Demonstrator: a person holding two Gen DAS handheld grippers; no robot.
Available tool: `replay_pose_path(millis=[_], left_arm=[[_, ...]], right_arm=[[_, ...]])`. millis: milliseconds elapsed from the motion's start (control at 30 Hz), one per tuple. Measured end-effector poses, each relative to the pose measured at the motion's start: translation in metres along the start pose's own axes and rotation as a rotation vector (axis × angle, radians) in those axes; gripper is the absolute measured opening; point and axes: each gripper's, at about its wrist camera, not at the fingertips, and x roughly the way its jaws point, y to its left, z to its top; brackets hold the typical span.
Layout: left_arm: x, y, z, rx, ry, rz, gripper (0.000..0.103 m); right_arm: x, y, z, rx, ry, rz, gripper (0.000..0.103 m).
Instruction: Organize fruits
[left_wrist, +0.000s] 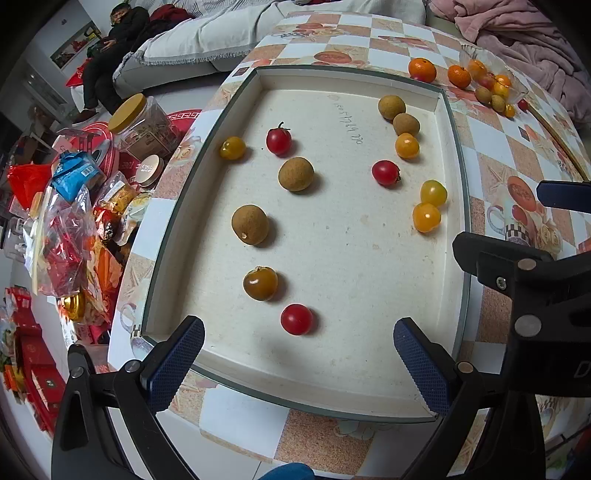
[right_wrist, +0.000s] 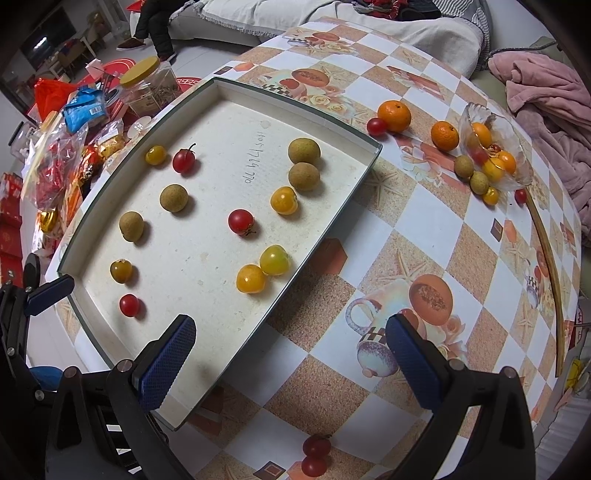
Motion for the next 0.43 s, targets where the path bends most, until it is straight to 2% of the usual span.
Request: replay_pose_path(millis=[233,433], left_arm=[[0.0001,0.0014,-0.0008,-0.006,-0.002,-0.003,0.103],[-0.0048,-0.0002,-0.0024,0.018,-0.039,-0.008,0.103]], right_arm=[[-0.0003,0.0007,-0.0005,0.001,-0.001,-0.001,0.103],[-0.0004,0.0008,-0.0006,0.000,0.000,-0.002,0.103]])
